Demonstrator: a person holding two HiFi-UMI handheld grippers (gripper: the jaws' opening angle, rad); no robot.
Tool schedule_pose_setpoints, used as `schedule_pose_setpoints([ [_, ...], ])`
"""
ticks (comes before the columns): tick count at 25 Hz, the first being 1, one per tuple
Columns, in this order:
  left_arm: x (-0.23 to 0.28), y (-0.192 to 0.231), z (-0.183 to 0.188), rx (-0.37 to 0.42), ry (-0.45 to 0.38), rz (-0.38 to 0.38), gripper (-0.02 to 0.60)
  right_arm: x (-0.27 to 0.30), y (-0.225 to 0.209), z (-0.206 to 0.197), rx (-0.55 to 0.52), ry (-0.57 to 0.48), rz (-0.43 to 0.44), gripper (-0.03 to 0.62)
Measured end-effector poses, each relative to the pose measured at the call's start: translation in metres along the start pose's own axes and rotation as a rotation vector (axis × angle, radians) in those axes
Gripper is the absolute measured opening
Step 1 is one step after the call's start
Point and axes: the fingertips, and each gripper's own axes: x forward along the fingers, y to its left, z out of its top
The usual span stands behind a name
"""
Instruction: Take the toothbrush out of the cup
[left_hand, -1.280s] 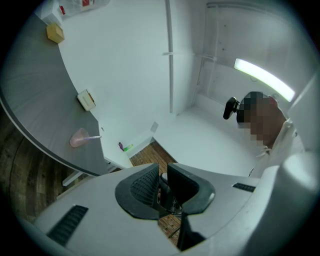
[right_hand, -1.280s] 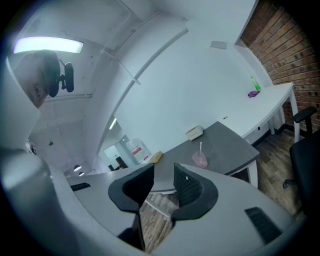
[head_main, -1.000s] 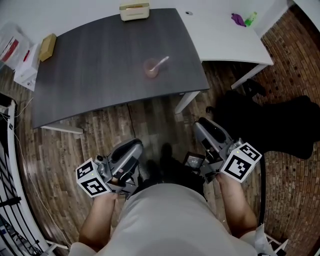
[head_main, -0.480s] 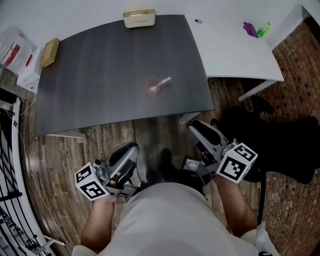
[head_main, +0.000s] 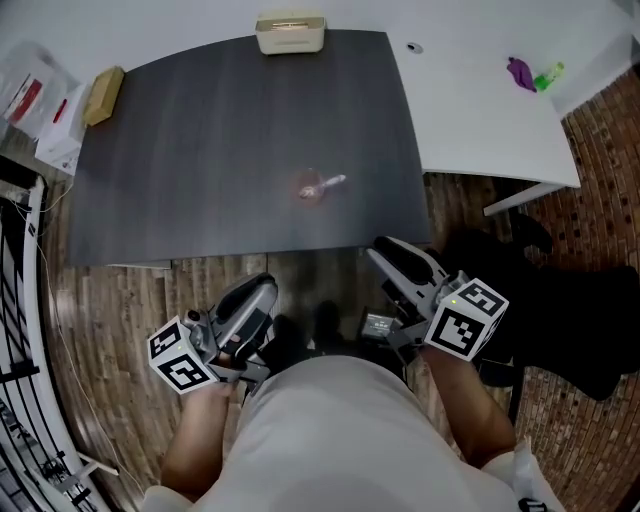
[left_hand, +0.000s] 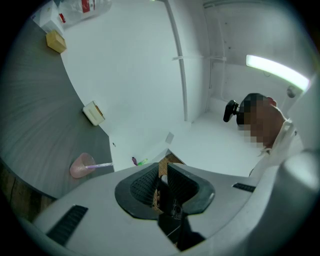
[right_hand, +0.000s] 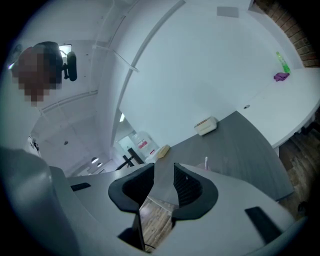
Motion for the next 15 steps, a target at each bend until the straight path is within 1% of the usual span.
schedule_pose_setpoints([
  [9,0.003,0.015,0.022,-0.005,0.038,-0.014,0.051,0.02,-0.001,-0.001,0.027,-0.006,-0.041,0.126],
  [15,0.001,0.021,0.028,-0.009,0.054,-0.023,0.051,0.026,-0.004,-0.003,0.022,-0.015,-0.08,0.126],
])
